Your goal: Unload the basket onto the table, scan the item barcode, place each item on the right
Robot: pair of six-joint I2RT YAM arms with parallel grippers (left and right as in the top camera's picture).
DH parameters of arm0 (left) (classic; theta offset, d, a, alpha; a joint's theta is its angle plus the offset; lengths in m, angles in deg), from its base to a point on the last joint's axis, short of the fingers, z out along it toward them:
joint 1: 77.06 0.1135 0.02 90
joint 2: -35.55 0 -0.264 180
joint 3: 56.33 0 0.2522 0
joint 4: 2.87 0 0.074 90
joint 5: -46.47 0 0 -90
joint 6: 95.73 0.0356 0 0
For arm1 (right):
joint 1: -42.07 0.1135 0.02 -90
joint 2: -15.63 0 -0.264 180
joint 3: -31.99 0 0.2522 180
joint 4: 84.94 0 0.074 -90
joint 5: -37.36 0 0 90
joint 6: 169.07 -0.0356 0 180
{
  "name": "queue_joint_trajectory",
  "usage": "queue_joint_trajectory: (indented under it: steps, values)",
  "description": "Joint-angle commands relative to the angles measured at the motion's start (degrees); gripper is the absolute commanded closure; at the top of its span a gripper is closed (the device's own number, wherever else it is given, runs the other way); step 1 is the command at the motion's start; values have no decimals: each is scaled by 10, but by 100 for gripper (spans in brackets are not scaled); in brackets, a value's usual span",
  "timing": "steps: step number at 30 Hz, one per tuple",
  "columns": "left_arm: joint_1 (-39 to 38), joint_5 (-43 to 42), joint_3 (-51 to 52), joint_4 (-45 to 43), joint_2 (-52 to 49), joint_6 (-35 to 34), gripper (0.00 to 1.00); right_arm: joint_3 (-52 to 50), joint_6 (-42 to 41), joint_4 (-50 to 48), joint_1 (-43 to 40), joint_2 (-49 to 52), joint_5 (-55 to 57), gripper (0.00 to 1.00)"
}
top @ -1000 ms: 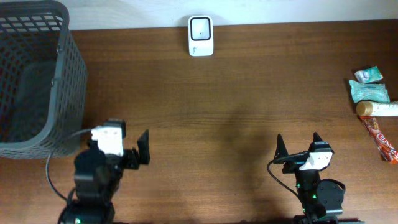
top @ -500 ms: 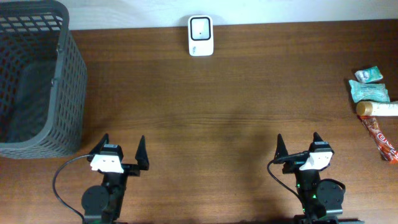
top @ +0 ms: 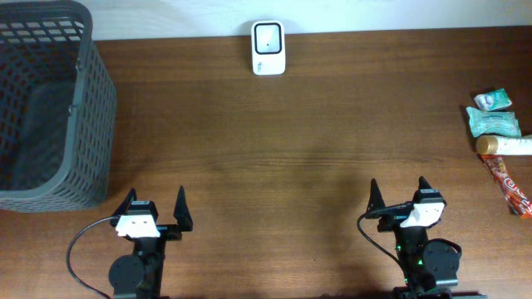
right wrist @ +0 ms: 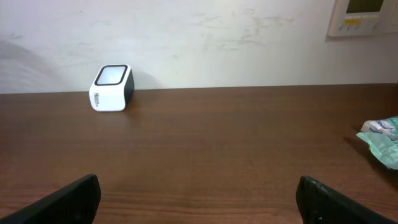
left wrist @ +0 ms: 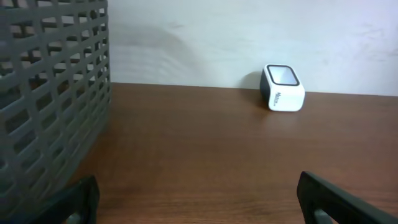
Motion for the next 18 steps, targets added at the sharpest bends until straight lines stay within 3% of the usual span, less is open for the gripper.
queue_joint_trajectory:
  steps: [1, 8, 18]
  values:
    - [3, 29, 2, 5, 6, 17, 1, -5, -2, 1, -3, -4, 7, 1]
    - [3, 32, 2, 7, 6, 65, 1, -5, -2, 1, -3, -4, 7, 1]
    - [-2, 25, 2, 5, 5, 63, 1, -5, -2, 1, -3, -4, 7, 1]
